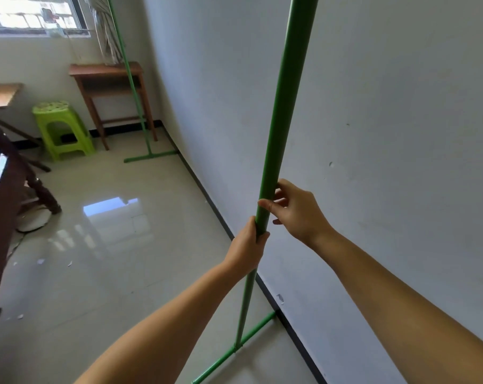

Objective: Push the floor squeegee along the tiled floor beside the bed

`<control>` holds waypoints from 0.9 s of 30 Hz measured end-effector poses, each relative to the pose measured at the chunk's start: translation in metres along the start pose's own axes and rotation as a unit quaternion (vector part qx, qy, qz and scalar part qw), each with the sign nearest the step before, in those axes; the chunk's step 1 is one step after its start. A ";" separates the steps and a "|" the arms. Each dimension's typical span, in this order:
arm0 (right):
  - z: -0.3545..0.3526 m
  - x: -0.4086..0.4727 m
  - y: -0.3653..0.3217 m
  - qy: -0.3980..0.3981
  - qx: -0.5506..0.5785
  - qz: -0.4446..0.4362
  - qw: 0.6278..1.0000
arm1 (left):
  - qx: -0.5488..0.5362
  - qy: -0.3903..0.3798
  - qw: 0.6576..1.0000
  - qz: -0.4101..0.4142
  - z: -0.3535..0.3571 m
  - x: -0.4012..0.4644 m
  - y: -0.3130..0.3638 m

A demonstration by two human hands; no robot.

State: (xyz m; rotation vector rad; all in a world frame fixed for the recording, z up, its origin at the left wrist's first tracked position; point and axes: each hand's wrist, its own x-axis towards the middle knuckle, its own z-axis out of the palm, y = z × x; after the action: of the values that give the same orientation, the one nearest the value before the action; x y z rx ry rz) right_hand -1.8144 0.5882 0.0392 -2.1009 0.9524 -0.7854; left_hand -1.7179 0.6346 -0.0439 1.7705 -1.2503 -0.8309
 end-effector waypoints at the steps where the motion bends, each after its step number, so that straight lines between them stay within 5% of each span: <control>1: -0.001 -0.002 0.002 0.000 0.000 -0.003 1.000 | 0.000 -0.002 1.000 -0.001 0.002 -0.002 -0.001; 27: 0.031 0.068 -0.012 0.012 0.001 0.023 1.000 | 0.038 -0.034 0.998 0.027 -0.056 0.066 -0.012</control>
State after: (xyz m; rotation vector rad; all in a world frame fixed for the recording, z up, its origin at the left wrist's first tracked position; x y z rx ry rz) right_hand -1.7491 0.5495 0.0463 -2.0644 1.0100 -0.7888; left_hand -1.6456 0.5870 -0.0331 1.7730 -1.3859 -0.8282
